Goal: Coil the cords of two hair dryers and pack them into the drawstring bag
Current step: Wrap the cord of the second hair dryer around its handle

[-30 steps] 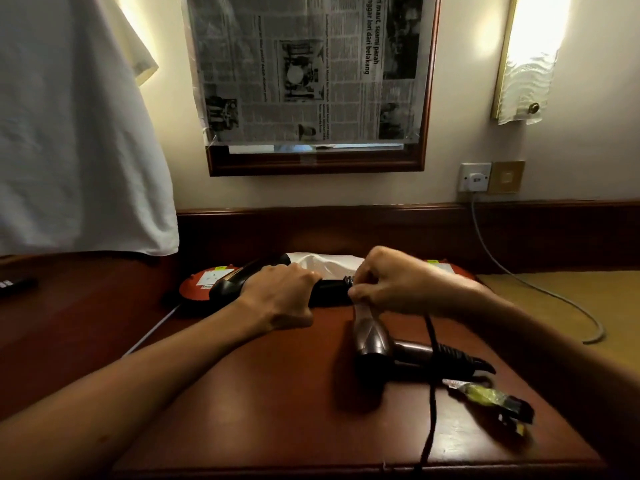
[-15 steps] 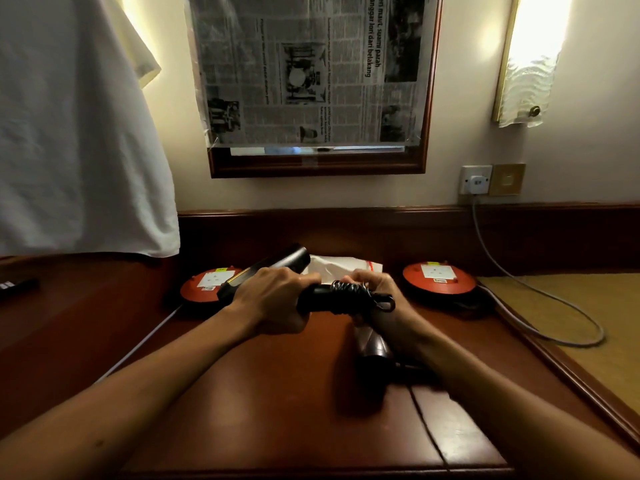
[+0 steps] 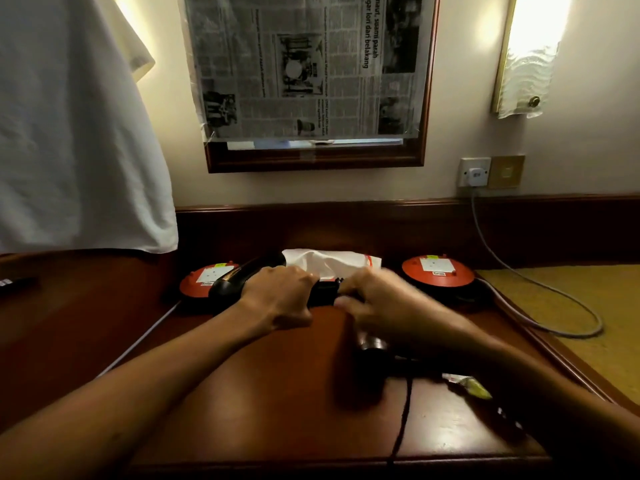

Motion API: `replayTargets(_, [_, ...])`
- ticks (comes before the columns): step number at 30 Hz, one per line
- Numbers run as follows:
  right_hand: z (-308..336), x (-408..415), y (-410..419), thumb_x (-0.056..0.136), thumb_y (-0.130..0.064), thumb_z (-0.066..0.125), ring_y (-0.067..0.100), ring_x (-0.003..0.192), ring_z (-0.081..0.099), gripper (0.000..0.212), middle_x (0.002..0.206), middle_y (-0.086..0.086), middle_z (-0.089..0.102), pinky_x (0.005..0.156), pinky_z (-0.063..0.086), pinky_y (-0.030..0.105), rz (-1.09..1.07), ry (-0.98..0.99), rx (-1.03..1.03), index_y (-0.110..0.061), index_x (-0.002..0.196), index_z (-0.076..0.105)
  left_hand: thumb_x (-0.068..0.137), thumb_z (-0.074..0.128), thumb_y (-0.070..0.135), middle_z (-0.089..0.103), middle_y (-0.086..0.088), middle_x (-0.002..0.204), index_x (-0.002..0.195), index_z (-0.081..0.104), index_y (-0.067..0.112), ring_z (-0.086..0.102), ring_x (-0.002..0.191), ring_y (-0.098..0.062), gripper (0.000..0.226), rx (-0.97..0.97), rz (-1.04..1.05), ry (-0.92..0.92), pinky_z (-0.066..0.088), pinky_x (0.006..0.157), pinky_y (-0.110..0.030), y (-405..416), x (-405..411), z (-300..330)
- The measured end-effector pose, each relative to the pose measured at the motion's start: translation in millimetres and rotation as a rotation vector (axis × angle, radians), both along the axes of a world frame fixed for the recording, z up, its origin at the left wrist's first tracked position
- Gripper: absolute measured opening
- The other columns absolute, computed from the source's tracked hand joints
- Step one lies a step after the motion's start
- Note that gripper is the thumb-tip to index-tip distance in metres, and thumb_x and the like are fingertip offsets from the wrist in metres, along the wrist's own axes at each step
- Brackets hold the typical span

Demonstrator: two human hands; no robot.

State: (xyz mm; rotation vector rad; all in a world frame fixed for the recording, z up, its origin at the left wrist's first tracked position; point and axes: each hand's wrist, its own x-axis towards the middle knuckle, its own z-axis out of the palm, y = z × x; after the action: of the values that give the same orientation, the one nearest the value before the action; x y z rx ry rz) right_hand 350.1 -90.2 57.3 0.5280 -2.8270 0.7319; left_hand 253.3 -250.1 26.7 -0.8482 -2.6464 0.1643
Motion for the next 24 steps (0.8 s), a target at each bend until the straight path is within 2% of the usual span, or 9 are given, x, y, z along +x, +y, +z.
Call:
replayTargets(5, [38,-45,28,0.079,-0.027,0.076,0.001,0.052,0.061,0.015,0.059,-0.002,0.070,0.051,0.046,0.015,-0.004,0.184,-0.130,-0.014,0.071,0.078,0.076,0.053,0.026,0.067,-0.005,0.085,0.104,0.057,0.021,0.066,0.077,-0.027,0.029,-0.057,-0.115,0.136,0.045,0.065,-0.030,-5,6,13])
replayTargets(7, [37,-66,40,0.071,-0.033,0.082,0.002,0.053,0.060,0.017,0.059,0.000,0.071,0.054,0.047,0.019,-0.053,0.179,-0.233,-0.016,0.068,0.078,0.076,0.055,0.026,0.069,-0.005,0.085,0.105,0.057,0.021,0.067,0.075,-0.027,0.030,-0.008,-0.168,0.177,0.042,0.060,-0.029,-9,8,21])
replayTargets(11, [-3,-82,34,0.088,-0.001,0.062,0.024,0.050,0.056,0.012,0.064,0.017,0.064,0.048,0.043,0.032,0.105,0.088,-0.582,0.000,0.080,0.071,0.074,0.061,0.026,0.065,-0.004,0.075,0.095,0.055,0.023,0.064,0.068,-0.029,0.023,0.218,-0.198,0.179,0.039,0.055,-0.028,-12,8,43])
replayTargets(13, [-29,-72,18,0.097,-0.005,0.051,0.016,0.045,0.049,0.019,0.064,0.012,0.059,0.042,0.038,0.023,0.112,-0.012,-0.729,-0.013,0.090,0.067,0.075,0.060,0.022,0.059,-0.001,0.071,0.092,0.055,0.021,0.061,0.065,-0.027,0.018,0.313,-0.179,0.152,0.040,0.055,-0.028,-11,9,53])
replayTargets(16, [-65,-41,-3,0.102,-0.021,0.041,0.007,0.060,0.056,0.021,0.080,0.015,0.058,0.051,0.045,0.015,0.172,-0.200,-0.555,-0.015,0.110,0.059,0.075,0.058,0.022,0.052,0.002,0.069,0.085,0.051,0.020,0.057,0.064,-0.027,0.012,0.355,-0.086,0.158,0.038,0.055,-0.029,-11,3,63])
replayTargets(18, [-78,-15,-7,0.102,-0.024,0.041,0.016,0.079,0.060,0.030,0.096,0.024,0.058,0.066,0.051,0.025,0.188,-0.347,-0.398,-0.011,0.127,0.050,0.075,0.057,0.024,0.054,-0.001,0.072,0.085,0.049,0.020,0.056,0.063,-0.027,0.013,0.358,-0.015,0.166,0.040,0.054,-0.030,-12,-8,69])
replayTargets(20, [-71,4,-8,0.102,-0.025,0.042,0.028,0.084,0.060,0.026,0.098,0.023,0.059,0.077,0.052,0.045,0.212,-0.283,-0.224,-0.010,0.122,0.050,0.079,0.057,0.028,0.052,0.000,0.069,0.089,0.048,0.018,0.055,0.063,-0.025,0.016,0.251,0.047,0.181,0.041,0.056,-0.031,-13,-19,70])
replayTargets(22, [-40,12,-10,0.101,-0.026,0.043,0.013,0.073,0.054,0.020,0.082,0.001,0.056,0.074,0.048,0.038,0.205,-0.130,-0.070,-0.010,0.104,0.055,0.081,0.058,0.032,0.050,0.002,0.068,0.090,0.050,0.017,0.056,0.065,-0.023,0.020,0.121,0.089,0.204,0.041,0.058,-0.032,-16,-25,66])
replayTargets(24, [0,12,-11,0.101,-0.027,0.044,0.010,0.066,0.050,0.024,0.075,-0.004,0.054,0.063,0.041,0.030,0.163,0.012,0.003,-0.010,0.093,0.058,0.082,0.058,0.034,0.053,0.001,0.073,0.093,0.050,0.017,0.051,0.064,-0.020,0.022,0.000,0.106,0.193,0.041,0.059,-0.032,-17,-27,59])
